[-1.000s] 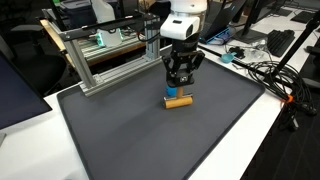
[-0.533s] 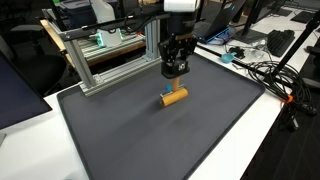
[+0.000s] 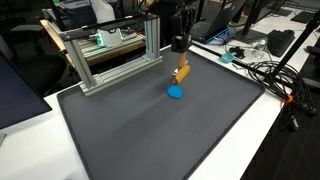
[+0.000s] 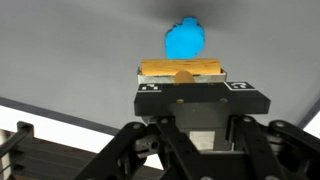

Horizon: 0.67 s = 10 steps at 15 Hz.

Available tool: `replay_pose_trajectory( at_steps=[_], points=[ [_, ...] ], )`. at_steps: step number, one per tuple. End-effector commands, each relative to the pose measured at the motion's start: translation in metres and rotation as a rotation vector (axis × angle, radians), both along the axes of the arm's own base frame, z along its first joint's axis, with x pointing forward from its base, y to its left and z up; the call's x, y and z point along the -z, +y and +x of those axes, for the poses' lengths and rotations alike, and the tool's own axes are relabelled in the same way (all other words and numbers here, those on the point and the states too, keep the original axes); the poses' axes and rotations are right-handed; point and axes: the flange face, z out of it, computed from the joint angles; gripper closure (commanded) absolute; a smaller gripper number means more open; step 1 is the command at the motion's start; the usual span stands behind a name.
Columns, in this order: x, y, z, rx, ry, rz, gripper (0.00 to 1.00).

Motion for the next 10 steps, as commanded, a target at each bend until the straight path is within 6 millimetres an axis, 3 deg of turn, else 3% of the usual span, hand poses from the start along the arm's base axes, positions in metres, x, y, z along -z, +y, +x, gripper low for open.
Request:
replay_pose_trajectory(
  at_steps=[1,3,4,7,8,10],
  points=[
    [0.006,0.021,-0.024,-0.193,0.040,-0.037,0.78],
    [0.019,0.027,-0.025,-0.285,0.063,-0.079,0.78],
    [0.020,0.026,-0.016,-0.201,0.055,-0.032,0.53],
    [0.028,0.028,-0.020,-0.253,0.075,-0.055,0.53],
    [0.028,0.028,-0.020,-0.257,0.075,-0.056,0.78],
    [0.034,0.031,-0.017,-0.308,0.053,-0.032,0.78]
  ],
)
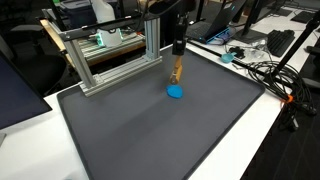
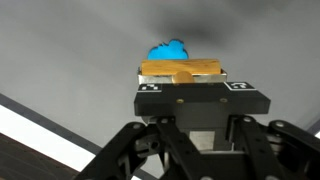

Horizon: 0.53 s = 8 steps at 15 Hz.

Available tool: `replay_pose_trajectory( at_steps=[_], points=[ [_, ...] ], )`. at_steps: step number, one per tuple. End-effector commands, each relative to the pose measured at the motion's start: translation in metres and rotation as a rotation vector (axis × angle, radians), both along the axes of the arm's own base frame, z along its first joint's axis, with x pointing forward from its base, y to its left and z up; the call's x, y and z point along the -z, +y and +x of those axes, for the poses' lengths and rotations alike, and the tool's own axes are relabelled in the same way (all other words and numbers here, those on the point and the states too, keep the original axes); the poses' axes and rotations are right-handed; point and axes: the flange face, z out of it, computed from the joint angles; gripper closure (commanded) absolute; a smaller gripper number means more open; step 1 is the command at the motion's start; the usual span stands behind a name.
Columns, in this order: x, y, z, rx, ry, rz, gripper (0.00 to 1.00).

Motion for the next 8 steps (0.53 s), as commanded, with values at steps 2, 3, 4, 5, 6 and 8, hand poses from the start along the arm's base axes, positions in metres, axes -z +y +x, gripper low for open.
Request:
replay_pose_trajectory(
  at_steps=[2,3,4,5,6,8],
  points=[
    [0.011,0.004,0.006,-0.090,-0.019,0.046,0.78],
    [0.016,0.003,0.008,-0.105,-0.019,0.057,0.78],
    [0.021,0.002,0.010,-0.117,-0.023,0.062,0.78],
    [0.026,0.000,0.012,-0.125,-0.020,0.070,0.78],
    [0.031,-0.001,0.013,-0.134,-0.014,0.075,0.78],
    [0.037,-0.005,0.013,-0.150,-0.010,0.087,0.78]
  ],
)
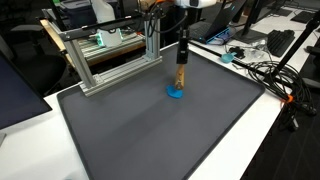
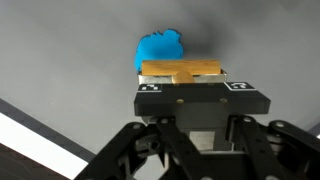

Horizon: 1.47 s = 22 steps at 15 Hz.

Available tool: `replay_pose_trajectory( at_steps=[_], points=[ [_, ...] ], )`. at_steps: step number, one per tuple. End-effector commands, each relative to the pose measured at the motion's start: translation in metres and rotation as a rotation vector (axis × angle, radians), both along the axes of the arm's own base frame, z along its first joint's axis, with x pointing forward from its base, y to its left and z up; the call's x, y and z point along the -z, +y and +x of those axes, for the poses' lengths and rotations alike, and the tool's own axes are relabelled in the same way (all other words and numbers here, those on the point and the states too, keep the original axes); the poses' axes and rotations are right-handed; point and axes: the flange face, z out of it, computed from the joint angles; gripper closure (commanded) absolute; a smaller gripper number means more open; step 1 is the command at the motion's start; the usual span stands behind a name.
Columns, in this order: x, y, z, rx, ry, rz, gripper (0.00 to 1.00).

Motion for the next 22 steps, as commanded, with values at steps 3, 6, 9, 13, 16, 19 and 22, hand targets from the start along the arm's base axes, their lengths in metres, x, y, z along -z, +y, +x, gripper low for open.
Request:
replay_pose_trajectory(
  at_steps=[3,6,9,13,16,19,22],
  points=[
    [0.006,-0.013,0.007,-0.037,-0.013,0.038,0.78],
    [0.007,-0.022,0.009,-0.042,-0.012,0.037,0.78],
    [0.009,-0.026,0.011,-0.041,-0.018,0.037,0.78],
    [0.009,-0.027,0.015,-0.027,-0.035,0.039,0.78],
    [0.010,-0.028,0.016,-0.027,-0.044,0.029,0.78],
    [0.014,-0.028,0.017,-0.029,-0.038,0.027,0.78],
    [0.027,-0.025,0.018,-0.029,-0.018,0.024,0.78]
  ],
)
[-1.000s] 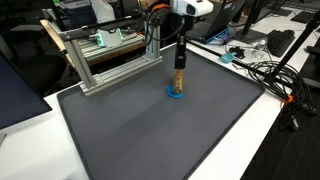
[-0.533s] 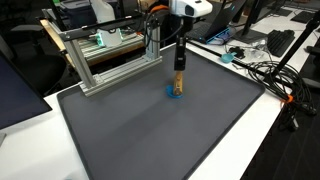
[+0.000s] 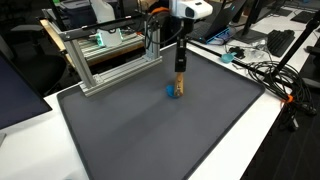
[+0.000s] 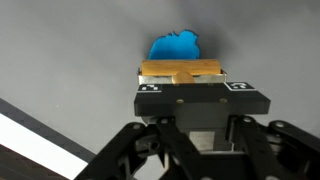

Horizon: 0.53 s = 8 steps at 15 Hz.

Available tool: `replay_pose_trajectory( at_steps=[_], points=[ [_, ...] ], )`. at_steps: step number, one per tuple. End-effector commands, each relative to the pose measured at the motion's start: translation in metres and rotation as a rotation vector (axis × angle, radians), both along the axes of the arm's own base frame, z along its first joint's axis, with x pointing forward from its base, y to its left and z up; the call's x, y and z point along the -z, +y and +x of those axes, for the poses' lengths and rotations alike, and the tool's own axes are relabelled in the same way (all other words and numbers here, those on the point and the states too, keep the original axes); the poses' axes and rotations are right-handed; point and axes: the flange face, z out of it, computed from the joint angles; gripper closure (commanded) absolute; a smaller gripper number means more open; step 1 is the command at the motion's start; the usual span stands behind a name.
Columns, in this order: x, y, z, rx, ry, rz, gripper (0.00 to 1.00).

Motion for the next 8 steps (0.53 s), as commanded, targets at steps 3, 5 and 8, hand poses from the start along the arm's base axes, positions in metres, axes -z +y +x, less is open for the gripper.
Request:
replay_pose_trajectory(
  at_steps=[3,5,8],
  points=[
    [0.021,0.003,0.011,-0.011,0.021,0.006,0.78],
    [0.026,0.005,0.012,-0.014,0.027,0.010,0.78],
    [0.034,0.007,0.014,-0.018,0.050,0.006,0.78]
  ],
)
